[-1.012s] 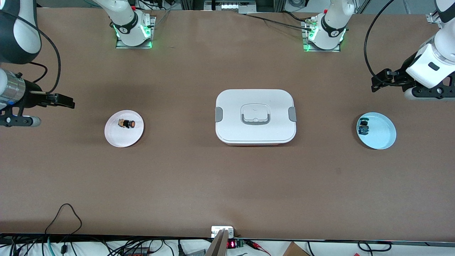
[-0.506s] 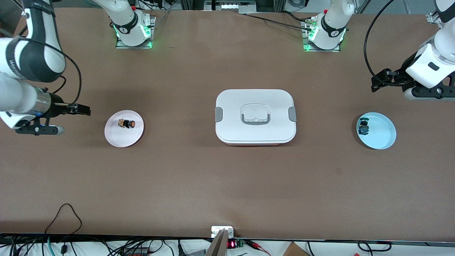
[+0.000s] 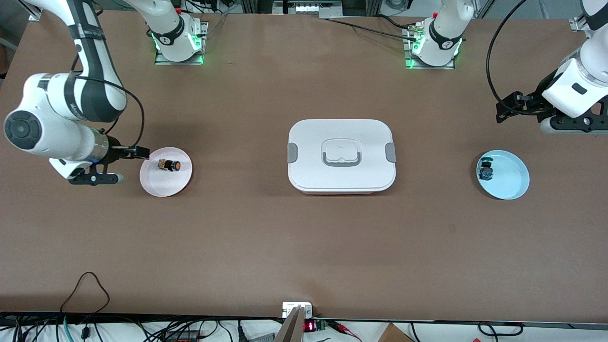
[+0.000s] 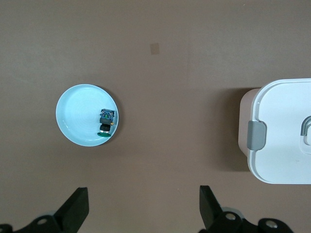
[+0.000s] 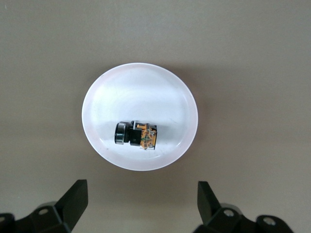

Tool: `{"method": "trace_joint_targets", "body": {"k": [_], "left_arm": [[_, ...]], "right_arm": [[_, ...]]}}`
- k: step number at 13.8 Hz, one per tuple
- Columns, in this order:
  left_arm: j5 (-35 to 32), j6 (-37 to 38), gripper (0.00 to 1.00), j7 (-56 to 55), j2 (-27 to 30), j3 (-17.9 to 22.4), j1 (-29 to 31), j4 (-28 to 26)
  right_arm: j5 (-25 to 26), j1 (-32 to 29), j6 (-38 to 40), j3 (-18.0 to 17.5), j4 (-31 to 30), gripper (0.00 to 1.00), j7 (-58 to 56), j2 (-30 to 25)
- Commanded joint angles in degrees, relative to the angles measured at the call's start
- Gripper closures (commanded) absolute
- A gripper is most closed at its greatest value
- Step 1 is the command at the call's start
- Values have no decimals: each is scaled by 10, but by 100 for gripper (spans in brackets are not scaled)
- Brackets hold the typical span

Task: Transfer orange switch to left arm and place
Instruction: 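Lower the open right gripper over the orange switch on the plate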

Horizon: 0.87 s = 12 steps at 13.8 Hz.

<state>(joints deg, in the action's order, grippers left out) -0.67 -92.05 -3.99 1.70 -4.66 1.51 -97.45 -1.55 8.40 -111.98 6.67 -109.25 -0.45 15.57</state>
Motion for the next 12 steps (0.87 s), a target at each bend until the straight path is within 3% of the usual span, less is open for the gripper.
{"method": "trace_joint_targets", "body": {"k": [1,7,12], "left_arm": [[6,12,0,-2,-6,-3,2,16],[6,12,0,-2,-6,-3,3,16],[6,12,0,-2,-6,-3,3,16]], "right_arm": [[-6,2,-22,-5,-12,0,5,13],[-7,2,-132,-6,-80,0,6,32],[-24,4,-162,-7,-82,0,19,62]]}}
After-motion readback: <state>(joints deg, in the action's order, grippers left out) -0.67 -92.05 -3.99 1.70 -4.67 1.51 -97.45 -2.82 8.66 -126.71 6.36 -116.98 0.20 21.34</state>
